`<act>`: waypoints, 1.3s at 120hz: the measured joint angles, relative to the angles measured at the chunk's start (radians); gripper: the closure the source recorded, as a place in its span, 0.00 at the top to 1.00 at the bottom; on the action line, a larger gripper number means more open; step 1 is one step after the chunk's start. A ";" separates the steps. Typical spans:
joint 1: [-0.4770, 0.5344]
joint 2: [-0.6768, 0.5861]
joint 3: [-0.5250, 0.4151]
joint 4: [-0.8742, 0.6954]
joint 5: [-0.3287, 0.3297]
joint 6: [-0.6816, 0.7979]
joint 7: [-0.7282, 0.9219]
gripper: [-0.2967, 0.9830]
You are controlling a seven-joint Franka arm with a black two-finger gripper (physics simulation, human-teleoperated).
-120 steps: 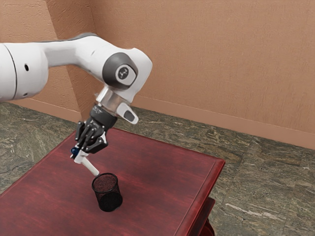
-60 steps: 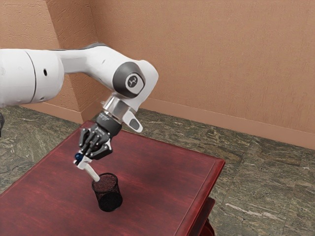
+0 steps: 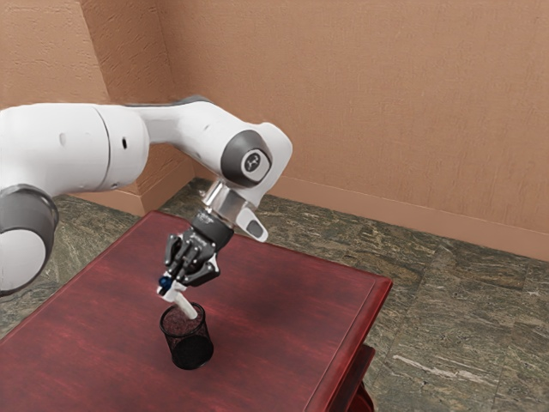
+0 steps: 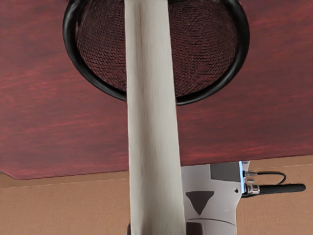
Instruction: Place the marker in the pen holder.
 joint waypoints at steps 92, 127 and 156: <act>0.015 0.078 0.029 -0.005 -0.012 0.091 -0.004 0.42; 0.026 -0.211 0.035 -0.057 -0.015 0.203 -0.004 0.67; 0.158 -0.403 0.068 -0.107 -0.031 0.530 0.045 0.72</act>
